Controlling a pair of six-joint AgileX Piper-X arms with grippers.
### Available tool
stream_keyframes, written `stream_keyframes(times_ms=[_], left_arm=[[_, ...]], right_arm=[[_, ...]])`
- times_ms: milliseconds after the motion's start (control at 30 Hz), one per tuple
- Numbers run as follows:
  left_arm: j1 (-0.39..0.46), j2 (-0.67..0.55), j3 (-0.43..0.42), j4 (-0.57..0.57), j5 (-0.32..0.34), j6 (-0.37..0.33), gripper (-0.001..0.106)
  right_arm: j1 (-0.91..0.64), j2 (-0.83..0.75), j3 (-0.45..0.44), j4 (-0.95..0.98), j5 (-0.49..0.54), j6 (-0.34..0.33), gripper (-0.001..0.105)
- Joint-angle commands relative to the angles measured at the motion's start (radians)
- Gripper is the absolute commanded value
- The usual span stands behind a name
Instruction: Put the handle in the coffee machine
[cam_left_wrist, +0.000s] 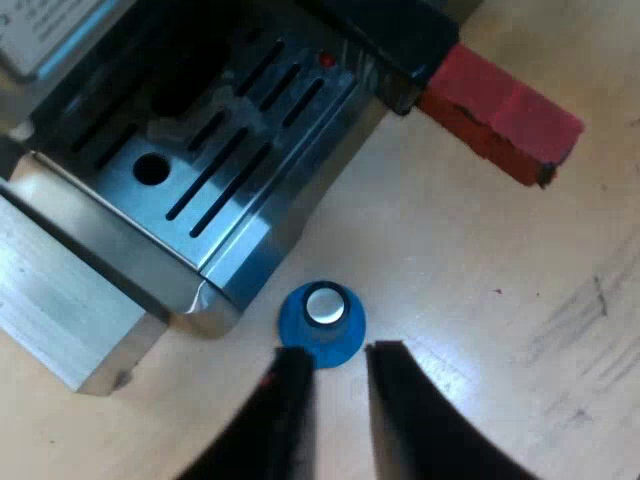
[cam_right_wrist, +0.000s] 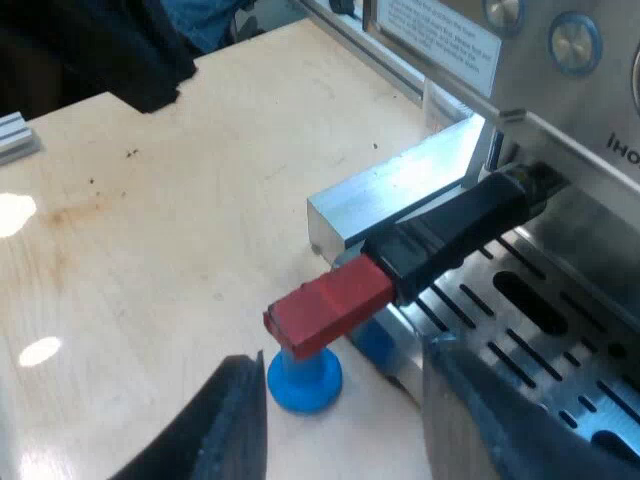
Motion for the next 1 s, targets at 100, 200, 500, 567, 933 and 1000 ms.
stream_keyframes(times_ms=[100,200,500,567,933,1000], left_arm=[[-0.001,-0.021,-0.009,0.011,-0.004,-0.066,0.085],[-0.001,-0.022,-0.009,0.011,-0.004,-0.071,0.094],[-0.001,-0.041,-0.066,0.006,-0.004,-0.181,0.095],[-0.001,-0.049,-0.088,0.0,-0.004,-0.214,0.095],[-0.001,-0.051,-0.257,-0.057,-0.109,-0.275,0.095],[-0.001,-0.051,-0.285,-0.057,-0.111,-0.275,0.095]], right_arm=[[-0.005,-0.009,-0.009,0.026,0.035,0.048,0.041],[-0.005,-0.009,-0.009,0.044,0.138,0.103,0.059],[-0.005,-0.032,-0.014,0.051,0.217,0.133,0.093],[-0.005,-0.042,-0.02,0.059,0.266,0.161,0.093],[-0.166,-0.045,-0.203,0.357,0.317,0.242,0.093],[-0.223,-0.045,-0.229,0.383,0.303,0.238,0.093]])
